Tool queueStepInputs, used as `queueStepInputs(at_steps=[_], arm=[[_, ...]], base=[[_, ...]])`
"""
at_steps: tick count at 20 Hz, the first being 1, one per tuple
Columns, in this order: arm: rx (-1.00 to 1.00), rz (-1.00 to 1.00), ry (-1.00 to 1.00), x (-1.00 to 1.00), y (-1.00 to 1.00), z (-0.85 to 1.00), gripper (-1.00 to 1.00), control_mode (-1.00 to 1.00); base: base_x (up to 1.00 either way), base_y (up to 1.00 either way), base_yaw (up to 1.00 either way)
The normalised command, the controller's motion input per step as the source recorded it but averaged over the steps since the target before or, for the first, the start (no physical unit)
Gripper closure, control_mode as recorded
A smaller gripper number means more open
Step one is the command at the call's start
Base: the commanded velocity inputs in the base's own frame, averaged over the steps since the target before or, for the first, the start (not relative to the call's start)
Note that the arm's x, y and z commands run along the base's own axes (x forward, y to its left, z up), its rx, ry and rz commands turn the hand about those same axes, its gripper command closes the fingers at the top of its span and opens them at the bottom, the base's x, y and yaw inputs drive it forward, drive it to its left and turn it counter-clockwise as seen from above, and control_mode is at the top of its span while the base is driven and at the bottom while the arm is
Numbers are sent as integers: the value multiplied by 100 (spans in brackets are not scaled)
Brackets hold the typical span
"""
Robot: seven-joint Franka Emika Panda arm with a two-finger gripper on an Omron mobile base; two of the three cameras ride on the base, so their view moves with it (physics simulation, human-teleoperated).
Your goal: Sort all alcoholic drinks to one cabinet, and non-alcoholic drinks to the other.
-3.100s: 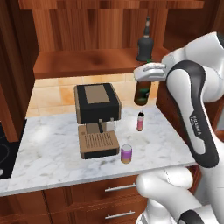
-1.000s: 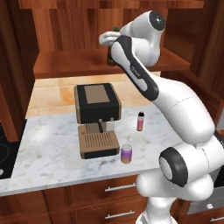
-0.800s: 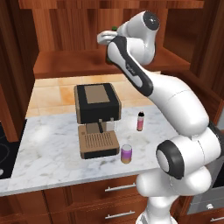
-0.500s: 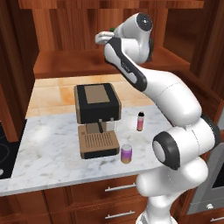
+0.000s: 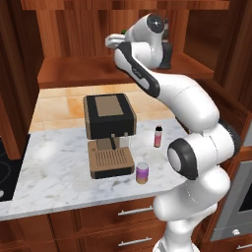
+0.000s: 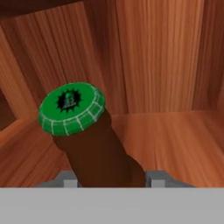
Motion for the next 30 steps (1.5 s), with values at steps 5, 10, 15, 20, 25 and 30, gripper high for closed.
queueStepInputs(at_steps=[5,10,15,20,25,30], arm=[[-1,-4,0,11,0,-14,100,-100],[-1,-5,1,3,0,-10,-100,-100],[0,-5,0,9,0,-1,-100,-100],[0,-4,0,0,0,0,-100,-100],[0,-3,0,-2,0,0,-100,-100],[0,-1,0,-47,-10,5,-100,-100]], base=[[0,0,0],[0,0,0],[0,0,0],[0,0,0],[0,0,0],[0,0,0]])
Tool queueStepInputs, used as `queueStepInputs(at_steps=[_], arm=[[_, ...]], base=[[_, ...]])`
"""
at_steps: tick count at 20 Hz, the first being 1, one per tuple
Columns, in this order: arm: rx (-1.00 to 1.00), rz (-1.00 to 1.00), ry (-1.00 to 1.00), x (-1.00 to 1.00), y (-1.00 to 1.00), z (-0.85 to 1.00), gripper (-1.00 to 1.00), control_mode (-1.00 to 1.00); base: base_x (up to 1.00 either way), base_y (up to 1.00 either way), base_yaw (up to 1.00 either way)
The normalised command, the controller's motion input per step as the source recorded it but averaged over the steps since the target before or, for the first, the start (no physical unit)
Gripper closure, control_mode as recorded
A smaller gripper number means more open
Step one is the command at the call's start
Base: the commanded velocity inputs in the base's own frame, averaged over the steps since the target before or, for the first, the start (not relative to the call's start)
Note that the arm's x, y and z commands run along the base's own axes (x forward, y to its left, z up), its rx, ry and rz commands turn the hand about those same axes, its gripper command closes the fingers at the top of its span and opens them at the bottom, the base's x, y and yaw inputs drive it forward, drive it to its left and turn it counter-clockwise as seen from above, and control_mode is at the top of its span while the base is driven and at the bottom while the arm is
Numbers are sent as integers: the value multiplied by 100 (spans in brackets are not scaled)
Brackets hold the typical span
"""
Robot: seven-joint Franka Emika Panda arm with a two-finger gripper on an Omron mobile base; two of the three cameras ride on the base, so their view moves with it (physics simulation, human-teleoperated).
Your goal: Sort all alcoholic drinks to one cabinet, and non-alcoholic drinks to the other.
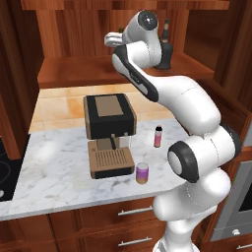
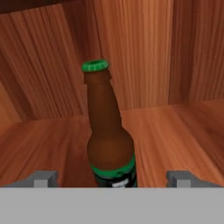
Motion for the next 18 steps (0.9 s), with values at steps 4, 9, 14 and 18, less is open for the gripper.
queueStepInputs(at_steps=[4,9,14,18], arm=[[0,0,0,-93,-32,8,-100,-100],[0,0,2,-100,-43,1,-100,-100],[0,0,5,-100,-30,-2,-100,-100],[0,0,9,-100,-8,-11,-100,-100]], base=[[0,0,0],[0,0,0],[0,0,0],[0,0,0]])
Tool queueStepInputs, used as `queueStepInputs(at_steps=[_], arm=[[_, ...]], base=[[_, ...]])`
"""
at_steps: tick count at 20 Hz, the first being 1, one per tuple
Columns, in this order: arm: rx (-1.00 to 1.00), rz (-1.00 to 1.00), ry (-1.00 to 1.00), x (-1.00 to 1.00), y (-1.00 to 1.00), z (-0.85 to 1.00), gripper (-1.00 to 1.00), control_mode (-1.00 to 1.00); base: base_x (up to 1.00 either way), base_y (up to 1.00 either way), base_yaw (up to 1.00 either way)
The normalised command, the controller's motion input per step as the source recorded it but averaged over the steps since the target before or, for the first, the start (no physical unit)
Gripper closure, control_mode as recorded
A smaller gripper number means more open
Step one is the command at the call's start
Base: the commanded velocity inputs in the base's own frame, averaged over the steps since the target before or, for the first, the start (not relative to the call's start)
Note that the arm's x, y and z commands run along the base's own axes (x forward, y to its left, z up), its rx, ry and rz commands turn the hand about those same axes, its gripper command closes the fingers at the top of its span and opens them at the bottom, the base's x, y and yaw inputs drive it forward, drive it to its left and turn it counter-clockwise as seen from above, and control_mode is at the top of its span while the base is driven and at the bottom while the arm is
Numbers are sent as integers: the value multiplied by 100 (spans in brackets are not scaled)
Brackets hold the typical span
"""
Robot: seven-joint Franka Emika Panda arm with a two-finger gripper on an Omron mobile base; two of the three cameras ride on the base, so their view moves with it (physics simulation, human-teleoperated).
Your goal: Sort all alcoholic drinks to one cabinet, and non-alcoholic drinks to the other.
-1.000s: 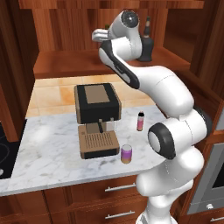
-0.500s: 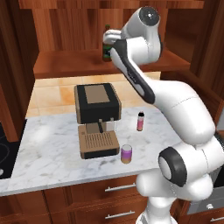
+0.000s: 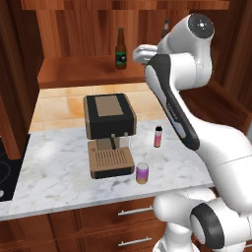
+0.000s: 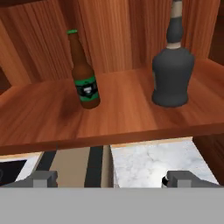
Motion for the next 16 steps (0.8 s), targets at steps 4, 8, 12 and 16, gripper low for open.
queueStepInputs(at_steps=[4,8,12,16], arm=[[0,0,10,-100,-2,-19,-100,-100],[-2,-3,9,-100,0,-41,-100,-100],[-3,-13,4,-81,11,-49,-100,-100],[-4,-18,2,-57,22,-45,-100,-100]], base=[[0,0,0],[0,0,0],[0,0,0],[0,0,0]])
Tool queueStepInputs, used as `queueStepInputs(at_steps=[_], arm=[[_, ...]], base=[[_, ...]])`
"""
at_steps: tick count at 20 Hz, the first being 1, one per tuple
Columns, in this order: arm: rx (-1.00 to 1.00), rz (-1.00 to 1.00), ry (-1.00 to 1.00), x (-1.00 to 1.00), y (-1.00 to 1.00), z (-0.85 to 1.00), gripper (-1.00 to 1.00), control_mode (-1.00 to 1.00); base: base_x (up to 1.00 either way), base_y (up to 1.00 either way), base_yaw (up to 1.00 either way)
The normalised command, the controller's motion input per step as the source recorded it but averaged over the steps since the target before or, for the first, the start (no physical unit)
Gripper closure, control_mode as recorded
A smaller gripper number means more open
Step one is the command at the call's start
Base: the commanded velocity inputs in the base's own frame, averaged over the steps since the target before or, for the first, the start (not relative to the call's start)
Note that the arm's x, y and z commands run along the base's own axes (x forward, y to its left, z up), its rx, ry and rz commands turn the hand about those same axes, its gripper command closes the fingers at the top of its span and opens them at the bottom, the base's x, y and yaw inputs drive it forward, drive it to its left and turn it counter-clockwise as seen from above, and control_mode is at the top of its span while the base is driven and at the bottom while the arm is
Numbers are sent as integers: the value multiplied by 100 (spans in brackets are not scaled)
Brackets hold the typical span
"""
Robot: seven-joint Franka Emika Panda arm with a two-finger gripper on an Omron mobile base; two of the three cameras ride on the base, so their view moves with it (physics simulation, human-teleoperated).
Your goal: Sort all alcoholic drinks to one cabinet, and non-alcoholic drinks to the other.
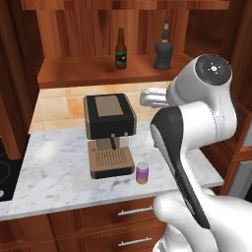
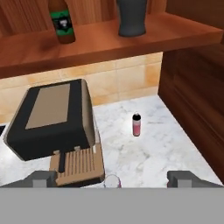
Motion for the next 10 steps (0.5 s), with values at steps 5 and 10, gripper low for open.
queueStepInputs(at_steps=[5,10], arm=[[-2,-19,6,-33,18,-45,-100,-100],[0,-7,15,0,0,-43,-100,-100]], base=[[0,0,0],[0,0,0]])
